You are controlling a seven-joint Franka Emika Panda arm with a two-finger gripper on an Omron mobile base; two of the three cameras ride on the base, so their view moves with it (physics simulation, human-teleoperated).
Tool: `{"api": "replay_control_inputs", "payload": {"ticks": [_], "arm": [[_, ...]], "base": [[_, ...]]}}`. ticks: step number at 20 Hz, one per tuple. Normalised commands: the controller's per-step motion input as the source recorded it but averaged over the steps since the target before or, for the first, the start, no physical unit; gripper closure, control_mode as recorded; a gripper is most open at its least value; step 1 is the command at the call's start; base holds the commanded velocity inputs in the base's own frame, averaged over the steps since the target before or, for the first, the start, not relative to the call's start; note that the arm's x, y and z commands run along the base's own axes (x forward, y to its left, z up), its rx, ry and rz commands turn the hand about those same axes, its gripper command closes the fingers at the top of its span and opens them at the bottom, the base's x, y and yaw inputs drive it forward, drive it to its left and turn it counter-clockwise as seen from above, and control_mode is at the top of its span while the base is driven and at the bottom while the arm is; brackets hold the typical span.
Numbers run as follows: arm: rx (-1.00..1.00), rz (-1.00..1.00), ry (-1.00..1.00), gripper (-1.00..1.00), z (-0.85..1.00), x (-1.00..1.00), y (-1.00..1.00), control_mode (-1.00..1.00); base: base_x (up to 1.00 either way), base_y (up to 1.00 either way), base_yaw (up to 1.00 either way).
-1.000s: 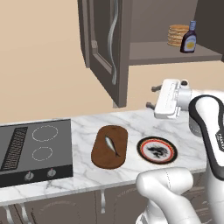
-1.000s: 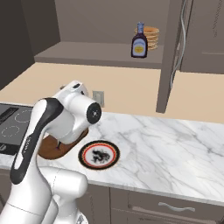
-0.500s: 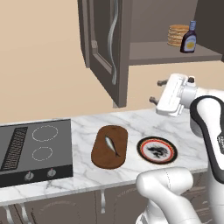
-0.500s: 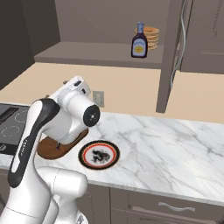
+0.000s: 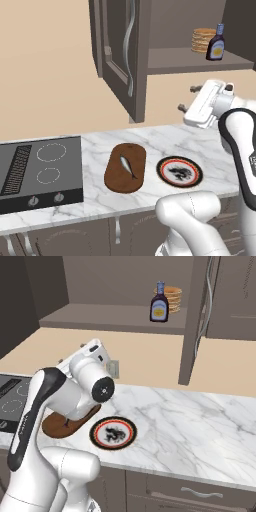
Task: Pick the fish from the plate and place it on the cutting board. Then pick the condiment bottle from the cabinet and place it next to the cutting board.
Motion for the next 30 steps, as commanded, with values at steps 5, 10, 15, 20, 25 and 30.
{"api": "replay_control_inputs", "payload": {"ticks": [5, 10, 15, 20, 25, 30], "arm": [[0.0, -0.14, 0.0, -1.0, 0.33, 0.0, -0.21, -1.0], [0.04, -0.13, 0.0, -1.0, 0.32, 0.0, -0.06, -1.0], [0.08, -0.12, 0.0, -1.0, 0.1, 0.01, -0.05, -1.0], [0.14, -0.13, 0.0, -1.0, 0.0, 0.13, -0.17, -1.0], [0.18, -0.12, 0.0, -1.0, 0.04, 0.16, -0.2, -1.0], [0.12, -0.11, 0.0, -1.0, 0.17, 0.04, -0.19, -1.0]], "base": [[0.0, 0.0, 0.0], [0.0, 0.0, 0.0], [0.0, 0.0, 0.0], [0.0, 0.0, 0.0], [0.0, 0.0, 0.0], [0.0, 0.0, 0.0]]}}
